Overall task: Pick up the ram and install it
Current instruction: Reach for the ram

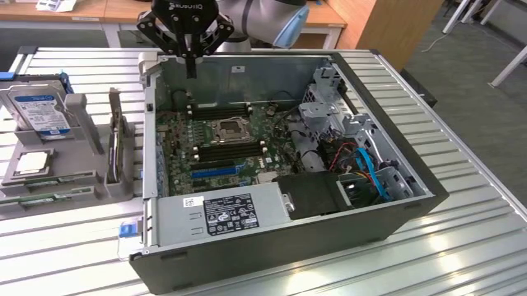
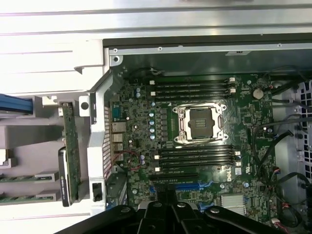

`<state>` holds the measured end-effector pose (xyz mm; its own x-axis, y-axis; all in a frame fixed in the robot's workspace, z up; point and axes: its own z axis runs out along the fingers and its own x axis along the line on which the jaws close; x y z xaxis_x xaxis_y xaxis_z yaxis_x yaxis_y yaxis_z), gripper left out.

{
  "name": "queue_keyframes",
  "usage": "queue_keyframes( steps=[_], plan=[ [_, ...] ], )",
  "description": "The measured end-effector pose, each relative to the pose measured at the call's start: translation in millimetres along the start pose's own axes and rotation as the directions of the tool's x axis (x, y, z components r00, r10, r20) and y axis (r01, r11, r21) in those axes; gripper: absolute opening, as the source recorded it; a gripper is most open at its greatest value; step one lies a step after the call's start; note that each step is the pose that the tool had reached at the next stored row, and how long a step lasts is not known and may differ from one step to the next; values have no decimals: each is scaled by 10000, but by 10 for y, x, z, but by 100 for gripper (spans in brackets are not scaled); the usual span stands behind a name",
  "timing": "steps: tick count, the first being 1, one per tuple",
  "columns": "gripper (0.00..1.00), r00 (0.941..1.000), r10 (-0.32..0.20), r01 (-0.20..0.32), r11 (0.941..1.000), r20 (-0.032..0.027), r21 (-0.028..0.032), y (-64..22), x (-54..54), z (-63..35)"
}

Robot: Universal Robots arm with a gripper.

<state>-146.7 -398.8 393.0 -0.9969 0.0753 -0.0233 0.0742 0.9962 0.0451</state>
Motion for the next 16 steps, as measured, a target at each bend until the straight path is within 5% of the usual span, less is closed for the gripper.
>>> queue_keyframes(
  steps=[16],
  plan=[
    [10, 10000, 0, 0, 10000, 0, 0, -10, 138, -3]
  ],
)
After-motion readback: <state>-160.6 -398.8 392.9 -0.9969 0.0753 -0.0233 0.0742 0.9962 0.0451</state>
